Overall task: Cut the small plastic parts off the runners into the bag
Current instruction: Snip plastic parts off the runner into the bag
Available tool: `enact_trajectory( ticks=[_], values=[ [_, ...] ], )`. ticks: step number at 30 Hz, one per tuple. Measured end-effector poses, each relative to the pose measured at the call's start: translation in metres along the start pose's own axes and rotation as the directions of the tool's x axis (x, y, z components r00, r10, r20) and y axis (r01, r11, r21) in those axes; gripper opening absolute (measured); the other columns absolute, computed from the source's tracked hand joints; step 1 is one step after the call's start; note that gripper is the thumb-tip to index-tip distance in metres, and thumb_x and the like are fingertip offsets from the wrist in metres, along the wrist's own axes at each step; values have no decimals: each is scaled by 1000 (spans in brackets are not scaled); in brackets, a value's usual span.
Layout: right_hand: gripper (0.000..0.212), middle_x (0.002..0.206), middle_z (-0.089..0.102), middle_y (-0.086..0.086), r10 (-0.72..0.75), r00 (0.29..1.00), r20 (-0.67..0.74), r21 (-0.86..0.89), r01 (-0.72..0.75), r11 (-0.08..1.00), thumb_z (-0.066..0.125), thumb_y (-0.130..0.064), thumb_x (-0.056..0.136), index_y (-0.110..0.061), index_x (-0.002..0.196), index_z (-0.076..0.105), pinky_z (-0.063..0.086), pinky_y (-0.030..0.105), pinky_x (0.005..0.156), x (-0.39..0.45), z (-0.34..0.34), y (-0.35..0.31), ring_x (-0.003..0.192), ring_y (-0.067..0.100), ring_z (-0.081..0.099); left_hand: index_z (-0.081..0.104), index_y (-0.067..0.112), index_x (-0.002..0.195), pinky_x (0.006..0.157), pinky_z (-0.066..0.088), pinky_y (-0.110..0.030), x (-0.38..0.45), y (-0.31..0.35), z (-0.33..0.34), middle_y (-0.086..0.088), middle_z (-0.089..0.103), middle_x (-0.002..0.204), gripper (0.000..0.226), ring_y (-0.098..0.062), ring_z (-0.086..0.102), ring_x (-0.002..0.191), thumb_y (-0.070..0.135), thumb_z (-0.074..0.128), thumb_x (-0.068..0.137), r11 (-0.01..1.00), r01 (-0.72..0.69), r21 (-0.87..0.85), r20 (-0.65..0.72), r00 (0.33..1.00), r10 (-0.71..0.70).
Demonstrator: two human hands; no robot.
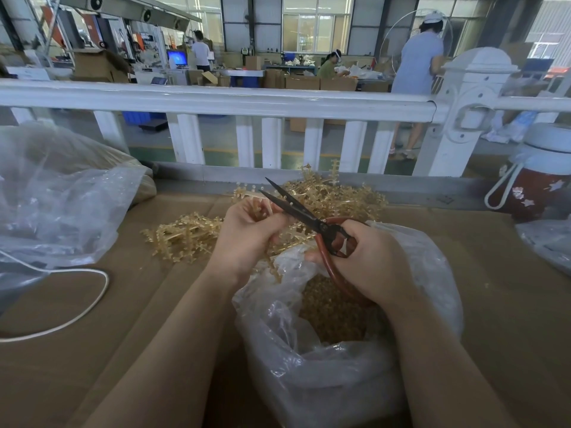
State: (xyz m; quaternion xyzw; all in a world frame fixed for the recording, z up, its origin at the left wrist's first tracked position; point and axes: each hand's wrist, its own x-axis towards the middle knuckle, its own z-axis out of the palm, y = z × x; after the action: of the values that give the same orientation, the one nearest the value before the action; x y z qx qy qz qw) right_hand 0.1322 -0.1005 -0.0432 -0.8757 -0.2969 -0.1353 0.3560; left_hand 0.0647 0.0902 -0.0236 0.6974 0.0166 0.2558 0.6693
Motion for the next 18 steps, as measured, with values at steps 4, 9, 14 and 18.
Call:
enact_trajectory(
  ticks=[4, 9, 14, 18],
  values=[
    [62, 70, 61, -26, -6, 1000, -9, 17, 6, 1000, 60, -91, 59, -36, 87, 68, 35, 9, 55, -1, -1, 0, 83, -11, 57, 64, 0, 87, 41, 37, -19, -1, 1, -1, -11, 63, 67, 13, -15, 46, 47, 11, 68, 80, 991, 1, -136, 39, 999, 5],
    [56, 73, 62, -27, -13, 1000, 8, 38, 12, 999, 64, -88, 59, -37, 83, 66, 38, 9, 52, -1, 0, -1, 80, -9, 57, 62, 5, 89, 46, 37, -22, 0, -2, -5, 1, 69, 70, 8, -12, 52, 50, 3, 57, 96, 983, -24, -180, 37, 999, 31],
    [52, 82, 60, -36, -5, 1000, 14, 68, 4, 998, 61, -90, 56, -42, 76, 61, 42, 7, 58, -2, 0, -3, 82, -9, 57, 65, 5, 89, 40, 37, -20, -2, 1, -2, 1, 67, 66, 14, -10, 49, 47, 0, 54, 96, 989, -49, -137, -1, 999, 50],
    [40, 85, 57, -43, -2, 1000, 25, 71, 0, 997, 69, -84, 61, -48, 72, 55, 40, 11, 51, -2, -2, -4, 79, -11, 57, 63, 7, 88, 42, 35, -20, -3, 1, 0, 4, 63, 58, 16, -9, 47, 45, 1, 53, 98, 992, -60, -115, -7, 998, 59]
  ],
)
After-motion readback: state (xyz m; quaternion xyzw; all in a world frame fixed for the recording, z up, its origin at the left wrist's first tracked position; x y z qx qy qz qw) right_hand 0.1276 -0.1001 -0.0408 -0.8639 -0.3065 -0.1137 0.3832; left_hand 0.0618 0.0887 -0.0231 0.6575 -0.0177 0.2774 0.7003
